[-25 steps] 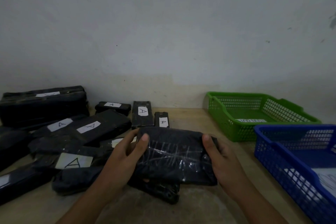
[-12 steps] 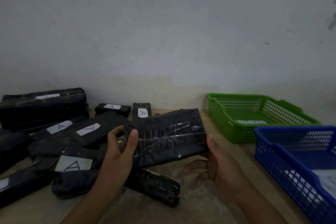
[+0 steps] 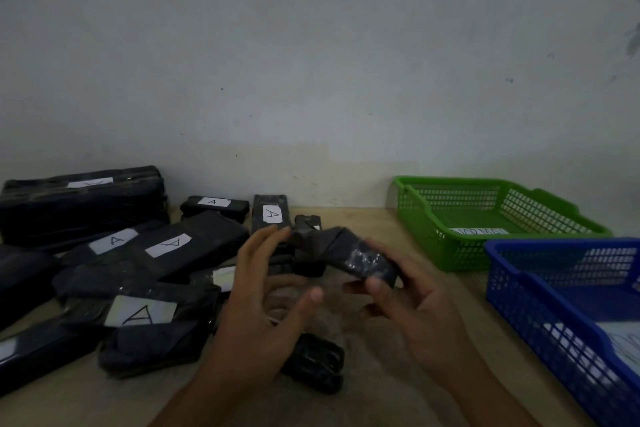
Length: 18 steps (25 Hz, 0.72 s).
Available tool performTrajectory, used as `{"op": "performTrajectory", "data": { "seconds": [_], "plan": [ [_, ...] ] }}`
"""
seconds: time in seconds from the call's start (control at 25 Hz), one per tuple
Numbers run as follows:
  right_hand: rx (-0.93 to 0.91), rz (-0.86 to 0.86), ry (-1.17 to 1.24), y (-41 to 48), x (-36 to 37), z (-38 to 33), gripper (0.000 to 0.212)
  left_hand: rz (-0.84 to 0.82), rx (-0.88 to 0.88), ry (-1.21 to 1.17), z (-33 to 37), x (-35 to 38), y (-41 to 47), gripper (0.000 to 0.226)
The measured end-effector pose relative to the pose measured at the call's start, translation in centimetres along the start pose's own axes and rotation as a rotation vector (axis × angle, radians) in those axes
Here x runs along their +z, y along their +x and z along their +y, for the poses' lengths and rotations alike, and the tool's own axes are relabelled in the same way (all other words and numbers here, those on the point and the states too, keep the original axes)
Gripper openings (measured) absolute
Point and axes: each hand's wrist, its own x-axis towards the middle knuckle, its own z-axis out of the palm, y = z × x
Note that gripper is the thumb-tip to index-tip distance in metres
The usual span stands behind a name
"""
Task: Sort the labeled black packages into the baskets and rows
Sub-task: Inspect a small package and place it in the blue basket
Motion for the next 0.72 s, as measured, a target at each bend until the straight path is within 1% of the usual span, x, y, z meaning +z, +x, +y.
{"op": "performTrajectory", "data": {
  "seconds": [0.08,0.16,0.24,0.28,0.32,0.4,0.48,0.6,0.64,0.72],
  "plan": [
    [-0.078,-0.041,-0.090,-0.3,0.4,0.5,0.047,-0.082,-0.003,0.038,-0.4,-0.1,-0.2,0.071],
    [-0.124,-0.069,-0.116,-0.5,0.5,0.8,0.043,-0.144,-0.021,0.050,-0.7,-0.2,-0.3,0.067],
    [-0.111,-0.093,-0.079,-0.6,0.5,0.8,0.039,-0.200,-0.056,0.000,-0.7,-0.1,-0.3,0.059],
    [-0.097,-0.105,-0.056,-0.7,0.5,0.7,0.043,-0.211,-0.081,-0.044,-0.7,0.0,-0.3,0.055],
    [-0.078,-0.112,-0.038,-0.8,0.5,0.7,0.046,-0.210,-0.098,-0.092,-0.7,0.1,-0.4,0.051],
    [-0.076,-0.102,-0.056,-0.9,0.7,0.7,0.043,-0.185,-0.111,-0.163,-0.4,0.2,-0.5,0.044],
    [-0.087,-0.111,-0.084,-1.0,1.0,0.9,0.040,-0.157,-0.111,-0.166,-0.2,0.5,-0.6,0.039],
    [0.027,-0.112,0.015,-1.1,1.1,0.8,0.041,-0.100,-0.112,-0.137,0.1,0.9,-0.6,0.035],
    [0.038,-0.102,0.017,-1.2,1.0,0.8,0.042,-0.090,-0.114,-0.142,0.1,1.0,-0.6,0.035],
    [0.002,-0.073,-0.049,-1.1,0.8,0.7,0.040,-0.078,-0.121,-0.158,0.3,1.1,-0.5,0.033]
  ]
}}
